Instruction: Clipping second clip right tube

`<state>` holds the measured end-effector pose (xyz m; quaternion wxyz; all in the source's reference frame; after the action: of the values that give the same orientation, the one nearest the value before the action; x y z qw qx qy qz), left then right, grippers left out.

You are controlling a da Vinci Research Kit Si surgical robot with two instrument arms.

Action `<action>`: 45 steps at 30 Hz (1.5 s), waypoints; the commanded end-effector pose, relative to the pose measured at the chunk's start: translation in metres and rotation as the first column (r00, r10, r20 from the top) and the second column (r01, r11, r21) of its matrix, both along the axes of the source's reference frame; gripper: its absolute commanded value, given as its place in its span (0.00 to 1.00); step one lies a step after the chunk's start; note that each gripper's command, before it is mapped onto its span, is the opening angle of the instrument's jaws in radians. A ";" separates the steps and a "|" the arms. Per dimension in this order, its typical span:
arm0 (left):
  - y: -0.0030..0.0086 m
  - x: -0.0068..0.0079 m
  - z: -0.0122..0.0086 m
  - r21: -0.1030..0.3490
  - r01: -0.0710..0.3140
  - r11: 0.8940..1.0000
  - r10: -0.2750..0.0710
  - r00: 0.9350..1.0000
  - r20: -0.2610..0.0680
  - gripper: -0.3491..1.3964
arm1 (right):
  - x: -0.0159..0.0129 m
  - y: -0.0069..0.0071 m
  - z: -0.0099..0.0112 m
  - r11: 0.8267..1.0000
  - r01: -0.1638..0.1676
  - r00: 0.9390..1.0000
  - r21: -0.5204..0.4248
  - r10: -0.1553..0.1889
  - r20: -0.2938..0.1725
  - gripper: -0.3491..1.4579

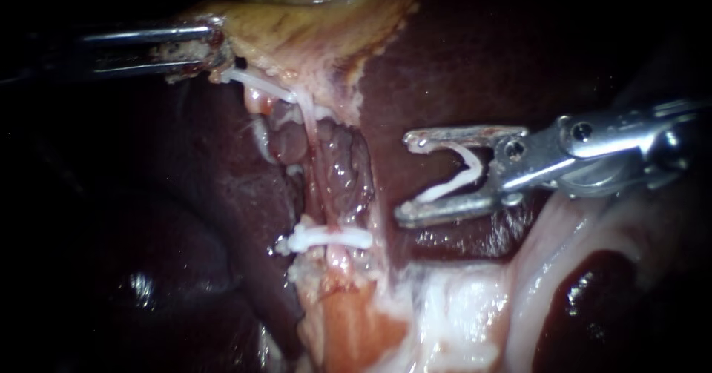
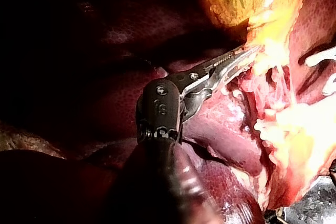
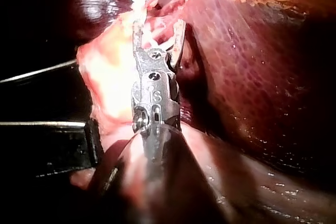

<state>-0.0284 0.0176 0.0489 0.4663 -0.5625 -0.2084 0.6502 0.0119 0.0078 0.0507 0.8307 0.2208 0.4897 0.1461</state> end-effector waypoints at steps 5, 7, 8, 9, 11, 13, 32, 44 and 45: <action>0.0000 -0.0001 0.0000 0.000 0.000 1.000 0.000 1.000 -0.001 0.00 | 0.0017 -0.0006 0.0012 0.999 0.001 1.000 0.038 -0.001 -0.001 0.47; 0.0000 -0.0001 0.0000 0.000 0.001 1.000 -0.001 1.000 -0.001 0.00 | 0.0025 -0.0010 0.0017 0.999 0.002 1.000 0.048 -0.002 -0.001 0.47; 0.0000 -0.0001 0.0000 0.000 0.001 1.000 -0.001 1.000 -0.001 0.00 | 0.0030 -0.0012 0.0021 0.998 0.006 1.000 0.055 -0.006 -0.002 0.47; 0.0000 -0.0001 0.0000 0.000 0.001 1.000 -0.001 1.000 -0.001 0.00 | 0.0033 -0.0014 0.0023 0.998 0.008 1.000 0.061 -0.008 -0.002 0.47; -0.0001 -0.0002 0.0001 -0.001 0.001 1.000 -0.001 1.000 -0.001 0.00 | 0.0041 -0.0017 0.0029 0.997 0.006 1.000 0.077 -0.006 0.000 0.47; -0.0001 -0.0003 0.0001 -0.001 0.004 1.000 -0.004 1.000 -0.004 0.00 | 0.0049 -0.0020 0.0035 0.996 0.005 1.000 0.086 -0.005 0.002 0.47; -0.0002 -0.0005 0.0002 -0.002 0.005 1.000 -0.005 1.000 -0.005 0.00 | 0.0103 -0.0037 0.0067 0.950 -0.038 0.986 0.311 0.086 -0.144 0.47; -0.0002 -0.0003 0.0002 -0.002 0.005 1.000 -0.005 1.000 -0.004 0.00 | 0.0105 -0.0050 0.0036 0.936 0.054 0.973 0.349 0.029 -0.229 0.47; -0.0002 -0.0003 0.0002 -0.002 0.005 1.000 -0.005 1.000 -0.004 0.00 | 0.0105 -0.0050 0.0035 0.936 0.056 0.973 0.348 0.028 -0.230 0.46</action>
<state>-0.0287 0.0174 0.0491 0.4681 -0.5618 -0.2050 0.6505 0.0224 0.0029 0.0541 0.7150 0.3864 0.5478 0.1983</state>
